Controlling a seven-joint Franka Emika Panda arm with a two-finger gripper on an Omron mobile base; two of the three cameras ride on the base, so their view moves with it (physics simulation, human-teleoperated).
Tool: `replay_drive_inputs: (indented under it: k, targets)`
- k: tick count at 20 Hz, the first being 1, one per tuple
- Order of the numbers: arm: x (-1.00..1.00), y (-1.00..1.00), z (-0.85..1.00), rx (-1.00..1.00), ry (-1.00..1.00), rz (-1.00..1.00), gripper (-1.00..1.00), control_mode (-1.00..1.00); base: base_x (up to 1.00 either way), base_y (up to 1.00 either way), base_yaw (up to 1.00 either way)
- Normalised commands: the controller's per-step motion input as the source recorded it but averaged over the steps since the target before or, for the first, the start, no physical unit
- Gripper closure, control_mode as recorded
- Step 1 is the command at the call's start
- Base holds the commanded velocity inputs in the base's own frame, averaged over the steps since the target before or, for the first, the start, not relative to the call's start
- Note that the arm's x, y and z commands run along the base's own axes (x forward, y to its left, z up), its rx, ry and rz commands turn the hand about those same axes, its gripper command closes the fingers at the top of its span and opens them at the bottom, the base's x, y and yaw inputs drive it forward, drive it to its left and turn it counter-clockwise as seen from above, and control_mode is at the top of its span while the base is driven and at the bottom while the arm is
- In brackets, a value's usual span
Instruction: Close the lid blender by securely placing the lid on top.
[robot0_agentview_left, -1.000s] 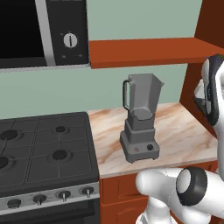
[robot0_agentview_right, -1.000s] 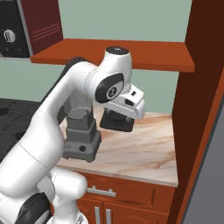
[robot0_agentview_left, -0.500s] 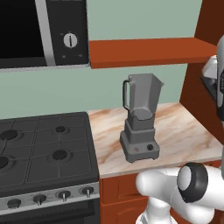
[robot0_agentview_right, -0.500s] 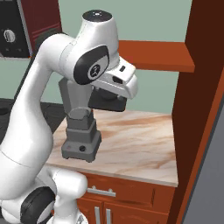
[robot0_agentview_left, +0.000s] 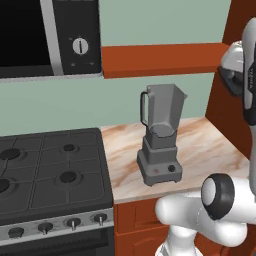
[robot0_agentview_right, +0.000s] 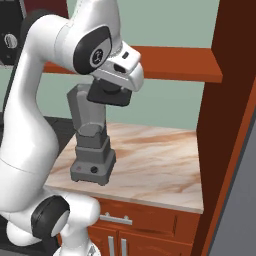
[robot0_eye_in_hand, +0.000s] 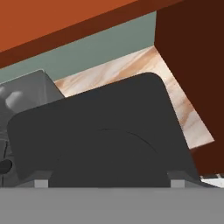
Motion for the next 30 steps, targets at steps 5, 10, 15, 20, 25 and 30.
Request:
replay_drive_inputs:
  k: [5,10,15,20,25,30]
  targets:
    - [0.36,0.46,-0.01,0.02,-0.12,0.07,1.0,-1.0,0.0,0.0,0.0]
    - [0.46,0.32,0.0,0.03,-0.04,0.1,1.0,-1.0,0.0,0.0,0.0]
    - [0.41,0.37,0.0,0.01,0.0,0.08,1.0,-1.0,0.0,0.0,0.0]
    - [0.13,0.42,0.0,0.0,0.02,0.04,1.0,-1.0,0.0,0.0,0.0]
    - [0.2,0.39,0.0,0.0,0.05,0.01,1.0,-1.0,0.0,0.0,0.0]
    - [0.54,0.19,0.0,0.0,0.02,0.0,1.0,-1.0,0.0,0.0,0.0]
